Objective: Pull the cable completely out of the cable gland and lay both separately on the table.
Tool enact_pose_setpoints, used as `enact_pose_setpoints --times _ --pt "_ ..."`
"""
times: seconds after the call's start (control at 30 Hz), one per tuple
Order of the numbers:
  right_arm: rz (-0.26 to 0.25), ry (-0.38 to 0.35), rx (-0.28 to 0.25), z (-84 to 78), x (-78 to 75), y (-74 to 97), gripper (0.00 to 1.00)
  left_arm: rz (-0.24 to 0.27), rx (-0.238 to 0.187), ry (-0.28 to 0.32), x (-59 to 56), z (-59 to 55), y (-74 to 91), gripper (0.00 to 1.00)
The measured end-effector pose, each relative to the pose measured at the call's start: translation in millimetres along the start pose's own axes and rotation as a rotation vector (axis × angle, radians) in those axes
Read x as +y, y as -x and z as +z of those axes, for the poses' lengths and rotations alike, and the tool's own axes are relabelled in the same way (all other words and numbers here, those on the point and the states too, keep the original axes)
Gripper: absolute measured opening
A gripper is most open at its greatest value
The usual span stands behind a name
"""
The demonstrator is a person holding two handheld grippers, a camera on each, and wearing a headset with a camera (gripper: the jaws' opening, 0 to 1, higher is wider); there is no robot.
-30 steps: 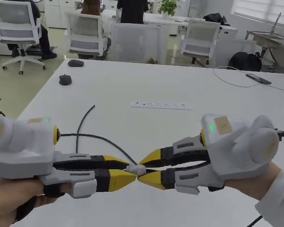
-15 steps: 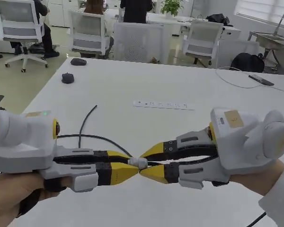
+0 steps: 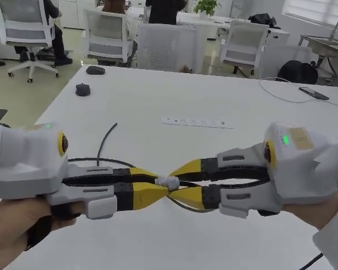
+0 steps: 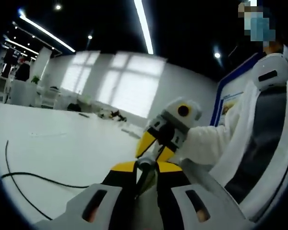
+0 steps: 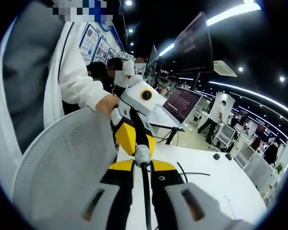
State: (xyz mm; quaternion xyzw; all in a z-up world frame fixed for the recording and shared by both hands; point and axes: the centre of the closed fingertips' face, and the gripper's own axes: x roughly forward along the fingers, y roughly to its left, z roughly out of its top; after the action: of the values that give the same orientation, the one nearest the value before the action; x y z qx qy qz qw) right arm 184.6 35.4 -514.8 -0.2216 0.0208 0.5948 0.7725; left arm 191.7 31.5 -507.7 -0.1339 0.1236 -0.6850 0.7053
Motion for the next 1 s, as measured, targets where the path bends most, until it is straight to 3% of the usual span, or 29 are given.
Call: enact_pose_setpoints --times 0.07,0.13,0.17,0.23,0.27,0.3,0.33,0.47,0.53,0.63,0.83,1.0 --pt "0.008 -0.052 -0.05 6.7 -0.6 0.6 0.12 -0.014 -0.024 0.004 -2.3 4.8 1.1 0.15" --pt "0.043 -0.191 -0.103 10.1 -2.2 4.6 0.12 -0.01 -0.025 -0.044 -4.2 6.9 1.5 0.15" --pt "0.044 -0.246 -0.105 8.5 -4.6 7.1 0.13 -0.002 -0.029 -0.065 -3.6 8.3 1.8 0.15" --pt "0.049 -0.348 -0.146 10.1 -10.0 11.2 0.2 -0.003 -0.035 -0.074 -5.3 9.8 2.6 0.15" --pt "0.066 -0.428 -0.178 11.7 -11.7 14.6 0.24 -0.006 -0.046 -0.106 -7.1 12.3 2.4 0.15" --pt "0.066 -0.456 -0.184 10.3 -13.7 16.1 0.26 -0.007 -0.05 -0.129 -8.5 13.9 2.1 0.15" --pt "0.079 -0.47 -0.208 12.2 -14.0 18.2 0.26 -0.014 -0.05 -0.151 -10.9 14.5 1.1 0.15" --pt "0.134 -0.528 -0.227 17.3 -5.7 19.2 0.2 -0.004 -0.042 -0.22 -12.4 15.1 -0.3 0.15" --pt "0.136 -0.533 -0.22 16.9 -4.2 17.2 0.2 -0.016 -0.047 -0.237 -15.0 15.5 -0.9 0.15" --pt "0.149 -0.532 -0.235 20.4 -0.3 14.6 0.14 -0.011 -0.022 -0.283 -15.5 11.8 -3.5 0.15" --pt "0.164 -0.54 -0.233 21.2 3.9 11.8 0.13 -0.011 -0.015 -0.298 -15.7 10.9 -3.6 0.16" --pt "0.158 -0.53 -0.224 21.3 2.1 10.6 0.12 -0.005 -0.014 -0.271 -13.4 11.9 -2.6 0.15"
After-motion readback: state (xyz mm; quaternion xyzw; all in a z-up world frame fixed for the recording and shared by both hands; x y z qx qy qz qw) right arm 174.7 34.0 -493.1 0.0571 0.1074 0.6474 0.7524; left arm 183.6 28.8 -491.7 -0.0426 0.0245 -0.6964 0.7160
